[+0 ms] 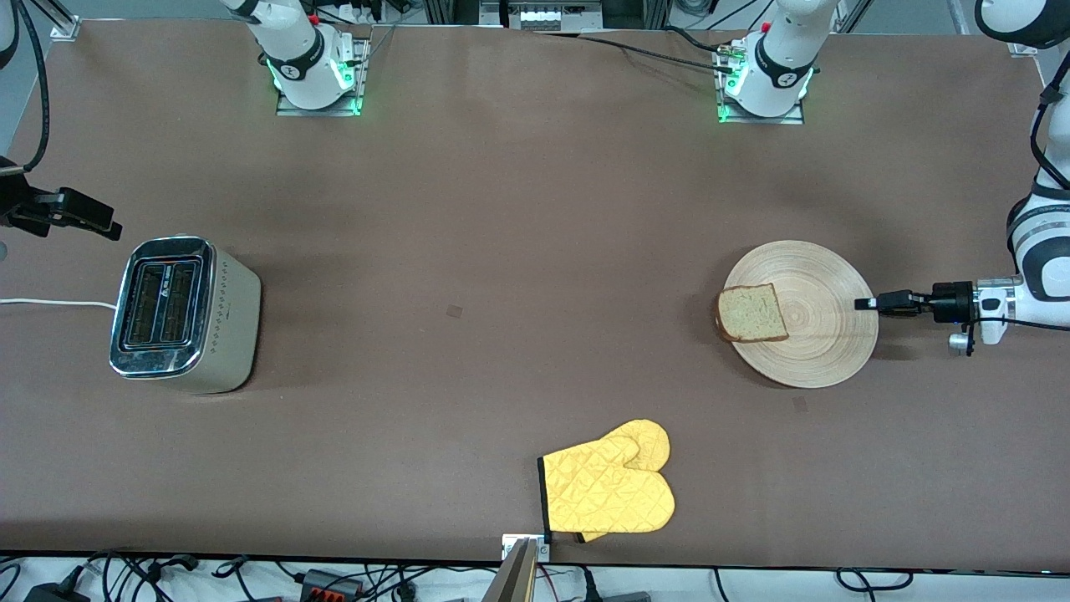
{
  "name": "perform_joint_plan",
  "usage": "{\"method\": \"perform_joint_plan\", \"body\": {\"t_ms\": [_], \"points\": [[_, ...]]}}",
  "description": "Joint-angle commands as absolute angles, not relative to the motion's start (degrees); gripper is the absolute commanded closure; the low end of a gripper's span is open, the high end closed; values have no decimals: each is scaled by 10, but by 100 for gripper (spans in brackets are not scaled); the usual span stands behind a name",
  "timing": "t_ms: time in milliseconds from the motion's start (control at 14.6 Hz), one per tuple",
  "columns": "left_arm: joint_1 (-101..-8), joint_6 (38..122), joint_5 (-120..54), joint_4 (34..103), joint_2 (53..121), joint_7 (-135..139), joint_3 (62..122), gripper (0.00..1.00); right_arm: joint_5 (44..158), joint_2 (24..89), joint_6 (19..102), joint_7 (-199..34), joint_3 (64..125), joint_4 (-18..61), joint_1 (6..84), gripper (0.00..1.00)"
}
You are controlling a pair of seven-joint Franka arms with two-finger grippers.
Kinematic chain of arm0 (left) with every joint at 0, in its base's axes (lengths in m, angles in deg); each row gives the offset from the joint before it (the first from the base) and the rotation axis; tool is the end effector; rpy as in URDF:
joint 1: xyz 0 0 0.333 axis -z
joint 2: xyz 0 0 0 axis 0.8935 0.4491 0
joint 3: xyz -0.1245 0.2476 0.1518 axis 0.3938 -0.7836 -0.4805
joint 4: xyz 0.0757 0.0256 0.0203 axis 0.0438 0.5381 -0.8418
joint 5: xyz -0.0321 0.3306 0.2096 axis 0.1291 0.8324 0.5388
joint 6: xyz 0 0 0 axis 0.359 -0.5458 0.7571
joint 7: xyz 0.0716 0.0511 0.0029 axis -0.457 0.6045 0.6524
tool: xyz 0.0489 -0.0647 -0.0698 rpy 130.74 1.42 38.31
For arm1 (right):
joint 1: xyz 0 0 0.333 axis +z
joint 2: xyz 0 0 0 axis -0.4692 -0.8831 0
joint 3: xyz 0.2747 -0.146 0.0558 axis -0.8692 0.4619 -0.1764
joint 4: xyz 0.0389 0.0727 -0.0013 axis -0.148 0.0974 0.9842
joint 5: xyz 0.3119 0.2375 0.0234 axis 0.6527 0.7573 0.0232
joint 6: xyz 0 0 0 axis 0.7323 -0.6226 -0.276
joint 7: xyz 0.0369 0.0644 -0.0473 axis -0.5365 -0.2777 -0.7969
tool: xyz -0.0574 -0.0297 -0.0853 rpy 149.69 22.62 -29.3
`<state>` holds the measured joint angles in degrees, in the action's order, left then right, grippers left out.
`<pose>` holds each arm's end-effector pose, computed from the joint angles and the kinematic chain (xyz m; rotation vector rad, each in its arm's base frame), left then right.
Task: Move plate and put bread in toaster
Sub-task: 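Press the left gripper against the plate rim and start pushing, then push the plate toward the toaster while the right gripper approaches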
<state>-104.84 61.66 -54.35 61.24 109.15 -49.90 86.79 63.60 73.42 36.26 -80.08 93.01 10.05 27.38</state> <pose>0.5576 0.2604 0.1328 2.1960 -0.0015 -0.1740 0.5866 -0.0450 0.5846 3.1311 -0.0575 -0.0768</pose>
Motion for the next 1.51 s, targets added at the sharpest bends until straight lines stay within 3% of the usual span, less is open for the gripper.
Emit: {"method": "perform_joint_plan", "body": {"t_ms": [0, 344, 962, 1237, 1443], "points": [[-1045, 614, -554, 619, 1091, -513, 868, 99, 644, 732, 352, -804, 931, 93, 273, 0], [-1044, 572, -558, 609, 1090, -504, 872, 99, 644, 732, 351, -803, 931, 93, 273, 0], [-1004, 573, -573, 618, 1071, -383, 1045, 99, 644, 732, 351, -803, 931, 93, 272, 0], [-904, 649, -623, 625, 1073, -348, 1072, 99, 644, 732, 351, -804, 931, 93, 271, 0], [-820, 757, -689, 652, 1073, -347, 1073, 99, 645, 732, 350, -804, 931, 93, 270, 0]]}}
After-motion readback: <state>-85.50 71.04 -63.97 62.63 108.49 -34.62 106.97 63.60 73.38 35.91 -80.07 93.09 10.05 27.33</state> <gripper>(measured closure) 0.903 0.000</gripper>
